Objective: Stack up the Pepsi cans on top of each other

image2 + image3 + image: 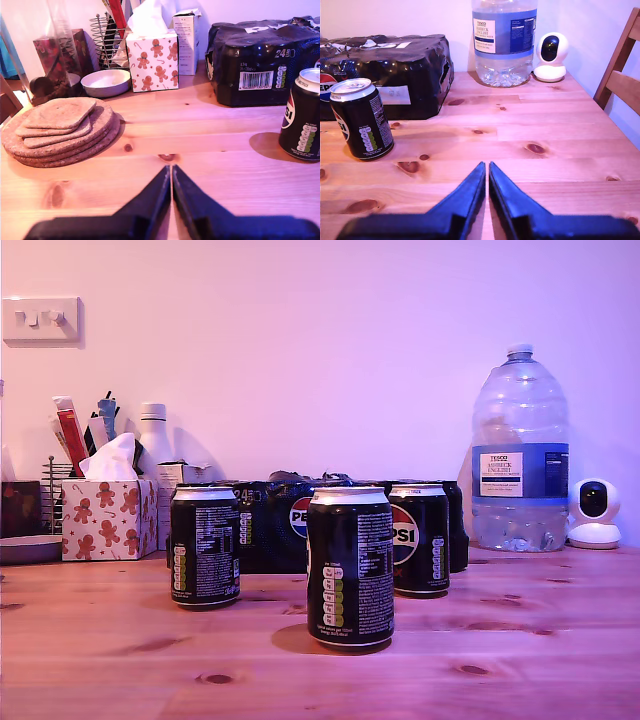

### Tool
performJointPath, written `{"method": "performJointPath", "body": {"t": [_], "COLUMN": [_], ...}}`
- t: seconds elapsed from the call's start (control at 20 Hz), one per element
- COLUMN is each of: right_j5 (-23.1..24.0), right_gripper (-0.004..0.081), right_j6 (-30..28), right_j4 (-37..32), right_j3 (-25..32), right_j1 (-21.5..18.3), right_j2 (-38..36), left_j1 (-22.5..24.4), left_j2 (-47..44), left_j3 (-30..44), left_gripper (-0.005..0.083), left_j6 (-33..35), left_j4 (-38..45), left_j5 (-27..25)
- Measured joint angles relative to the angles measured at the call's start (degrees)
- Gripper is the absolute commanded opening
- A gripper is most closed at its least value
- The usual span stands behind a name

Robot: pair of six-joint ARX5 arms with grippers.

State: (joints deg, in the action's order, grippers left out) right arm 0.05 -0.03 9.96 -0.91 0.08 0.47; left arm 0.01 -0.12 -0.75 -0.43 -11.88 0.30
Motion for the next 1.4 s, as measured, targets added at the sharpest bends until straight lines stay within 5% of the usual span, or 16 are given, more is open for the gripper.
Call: {"method": "performJointPath", "body": {"t": [0.35, 0.65, 0.8, 1.2, 1.4], "right_j5": [-0.90, -12.61, -14.60, -14.58, -14.75], "right_gripper": [-0.0011, -0.0011, -0.0012, -0.0012, -0.0011], "right_j6": [0.04, 4.15, 4.70, 6.51, 13.79], "right_j4": [0.00, -0.59, -1.36, -1.31, -0.68], "right_j3": [0.00, 0.00, 0.00, 0.00, 0.00], "right_j1": [0.00, 1.38, 4.90, 16.59, 19.54], "right_j2": [0.00, 0.00, 0.00, 0.00, 0.00], "left_j1": [0.00, -1.05, -4.46, -19.85, -26.53], "left_j2": [0.00, 0.00, 0.00, 0.00, 0.00], "left_j3": [0.00, 0.02, 0.02, 0.02, 0.02], "left_gripper": [-0.0011, -0.0019, -0.0019, -0.0018, -0.0010], "left_j6": [-4.20, -7.41, -7.61, -7.61, -7.61], "left_j4": [0.37, 1.77, 3.39, 3.78, 6.29], "left_j5": [8.81, 22.84, 26.88, 27.80, 27.71]}}
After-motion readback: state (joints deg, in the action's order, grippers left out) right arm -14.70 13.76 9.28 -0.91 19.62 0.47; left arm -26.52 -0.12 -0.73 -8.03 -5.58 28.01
